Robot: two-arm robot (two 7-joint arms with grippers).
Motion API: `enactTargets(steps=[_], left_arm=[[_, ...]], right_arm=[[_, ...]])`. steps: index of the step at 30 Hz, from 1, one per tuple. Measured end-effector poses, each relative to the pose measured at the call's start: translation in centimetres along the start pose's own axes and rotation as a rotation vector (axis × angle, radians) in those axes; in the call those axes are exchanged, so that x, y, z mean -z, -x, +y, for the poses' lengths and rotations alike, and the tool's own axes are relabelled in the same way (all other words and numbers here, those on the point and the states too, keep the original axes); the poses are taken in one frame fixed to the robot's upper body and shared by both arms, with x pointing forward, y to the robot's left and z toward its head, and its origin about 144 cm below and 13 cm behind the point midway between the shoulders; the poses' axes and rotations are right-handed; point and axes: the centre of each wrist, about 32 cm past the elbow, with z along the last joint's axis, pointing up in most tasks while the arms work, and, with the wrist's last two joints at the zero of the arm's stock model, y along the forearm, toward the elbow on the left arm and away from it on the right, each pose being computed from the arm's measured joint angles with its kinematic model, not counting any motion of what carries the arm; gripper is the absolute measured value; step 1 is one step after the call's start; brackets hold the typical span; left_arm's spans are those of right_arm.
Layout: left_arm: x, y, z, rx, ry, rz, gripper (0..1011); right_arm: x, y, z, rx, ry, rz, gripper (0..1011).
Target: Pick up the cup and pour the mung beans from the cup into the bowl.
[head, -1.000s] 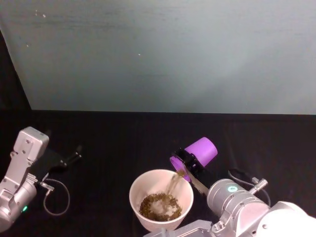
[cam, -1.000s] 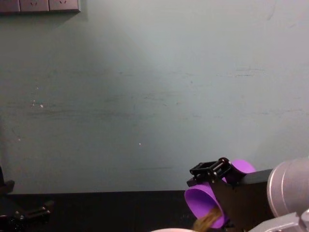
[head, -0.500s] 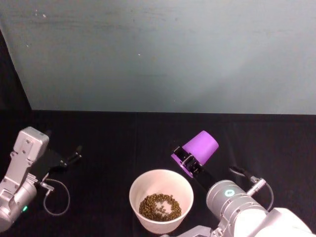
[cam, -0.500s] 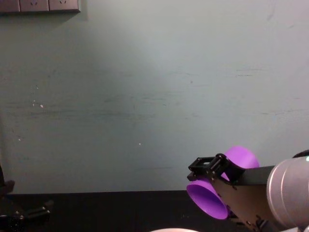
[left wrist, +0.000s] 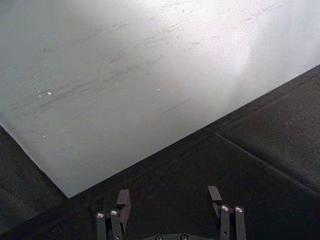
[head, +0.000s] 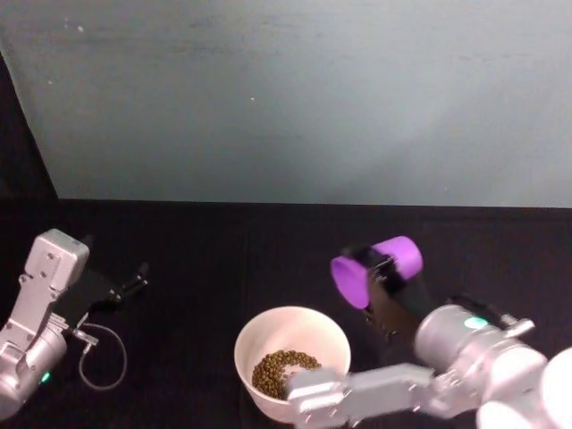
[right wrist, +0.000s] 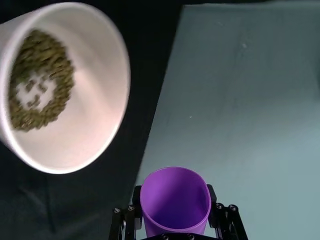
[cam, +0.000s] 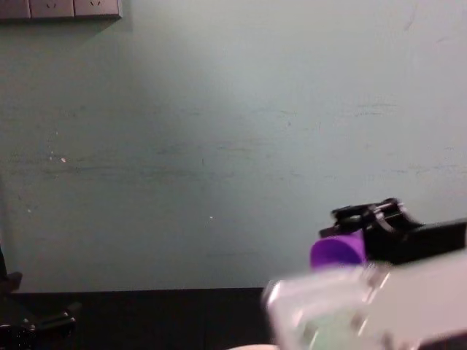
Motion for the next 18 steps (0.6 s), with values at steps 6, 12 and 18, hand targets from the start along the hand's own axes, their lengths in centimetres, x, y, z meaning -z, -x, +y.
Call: enactTargets(steps=[6,12,18], left_arm=[[0.0,0.0,0.0,0.0,0.0,0.0,1003],[0.0,0.0,0.0,0.0,0.0,0.0,1003],[0.0,0.0,0.0,0.0,0.0,0.0,1004]], right_arm=[[4.2,0.9,-0.6,0.029,-0.105,0.303,723],[9.1,3.6,-0.3,0.032,-0.239,0.708,723],[11.5,6.5,0.6,-0.002,-0.32,0.995,723]])
